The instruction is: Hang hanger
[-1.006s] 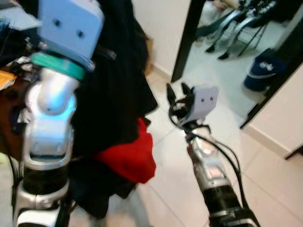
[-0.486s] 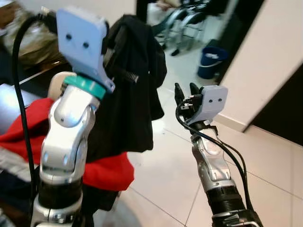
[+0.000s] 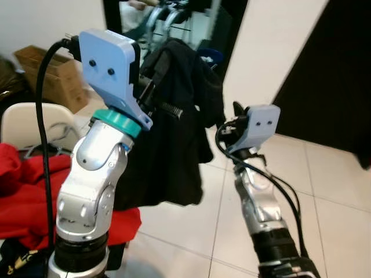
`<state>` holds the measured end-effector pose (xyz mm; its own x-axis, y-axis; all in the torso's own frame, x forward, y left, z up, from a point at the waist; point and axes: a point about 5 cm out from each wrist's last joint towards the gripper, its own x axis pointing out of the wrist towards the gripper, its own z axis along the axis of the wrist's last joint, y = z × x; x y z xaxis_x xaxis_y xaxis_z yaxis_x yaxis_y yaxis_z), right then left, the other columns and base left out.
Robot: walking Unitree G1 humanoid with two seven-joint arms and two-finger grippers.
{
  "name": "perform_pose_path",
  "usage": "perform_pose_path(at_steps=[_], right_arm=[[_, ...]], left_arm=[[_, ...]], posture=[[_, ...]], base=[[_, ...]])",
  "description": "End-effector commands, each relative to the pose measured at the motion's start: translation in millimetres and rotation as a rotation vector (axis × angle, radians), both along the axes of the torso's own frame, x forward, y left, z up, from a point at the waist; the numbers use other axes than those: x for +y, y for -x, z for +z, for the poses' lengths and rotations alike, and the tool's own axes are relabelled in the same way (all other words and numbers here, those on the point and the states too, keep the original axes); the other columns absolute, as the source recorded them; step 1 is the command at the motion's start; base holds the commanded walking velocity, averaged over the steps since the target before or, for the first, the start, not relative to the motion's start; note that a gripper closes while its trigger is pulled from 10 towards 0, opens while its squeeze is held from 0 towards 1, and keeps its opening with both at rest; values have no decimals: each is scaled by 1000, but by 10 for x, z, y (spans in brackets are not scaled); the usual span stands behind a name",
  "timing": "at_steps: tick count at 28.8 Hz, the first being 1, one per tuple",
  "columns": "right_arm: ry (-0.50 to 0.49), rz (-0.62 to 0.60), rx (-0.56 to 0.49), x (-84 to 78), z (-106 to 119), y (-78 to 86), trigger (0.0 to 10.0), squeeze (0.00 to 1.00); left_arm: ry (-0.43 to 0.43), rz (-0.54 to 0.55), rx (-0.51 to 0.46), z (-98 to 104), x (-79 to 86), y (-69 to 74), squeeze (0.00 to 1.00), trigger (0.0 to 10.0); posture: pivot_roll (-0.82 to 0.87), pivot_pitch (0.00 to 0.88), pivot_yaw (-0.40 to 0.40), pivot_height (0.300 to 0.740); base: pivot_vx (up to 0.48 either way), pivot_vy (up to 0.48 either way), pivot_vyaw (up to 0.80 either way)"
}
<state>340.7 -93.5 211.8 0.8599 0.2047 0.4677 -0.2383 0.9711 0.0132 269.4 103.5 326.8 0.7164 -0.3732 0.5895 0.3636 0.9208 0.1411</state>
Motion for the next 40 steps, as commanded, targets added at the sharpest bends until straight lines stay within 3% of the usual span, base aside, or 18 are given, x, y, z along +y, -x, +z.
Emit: perform_pose_path(at_steps=[1,5,7,13,15,16,18,21,23,26,32,40], right_arm=[[3,-36,4,-91,-36,16,10000,0],[32,-63,11,-136,-93,35,10000,0],[61,-101,45,-207,-215,59,10000,0],[107,-118,86,-259,-386,103,10000,0],[144,-137,150,-325,-606,175,10000,0],[144,-137,150,-325,-606,175,10000,0],[198,-160,249,-427,-933,309,10000,0],[219,-168,282,-459,-1042,361,10000,0],[237,-191,368,-544,-1275,462,10000,0],[240,-206,404,-584,-1365,506,10000,0],[235,-205,372,-569,-1274,451,10000,0],[196,-201,265,-494,-971,282,10000,0]], left_arm=[[12,-27,38,-70,-20,-4,0,10000],[15,-8,109,-238,6,-48,0,10000],[1,63,211,-541,83,-106,0,10000],[-12,119,292,-799,148,-121,0,10000],[-18,158,362,-1023,194,-112,0,10000],[-18,158,362,-1023,194,-112,0,10000],[-8,221,460,-1317,254,-103,0,10000],[-13,245,489,-1418,272,-94,0,10000],[-30,276,565,-1671,299,-41,0,10000],[-41,297,613,-1852,326,23,0,10000],[-19,302,623,-1926,329,73,0,10000],[44,265,482,-1538,244,-33,0,10000]], posture=[[85,69,18,740],[78,71,20,740],[68,74,20,740],[60,75,14,740],[58,77,8,740],[58,77,8,740],[47,83,1,740],[47,83,1,740],[27,87,2,740],[19,87,3,740],[10,83,-2,740],[12,70,-11,740]], base=[[0,0,-800],[0,0,-800],[0,0,-800],[0,0,-800],[0,0,-800],[0,0,-800],[0,0,-800],[0,0,-800],[0,0,-800],[0,0,-800],[0,0,-800],[0,0,-800]])
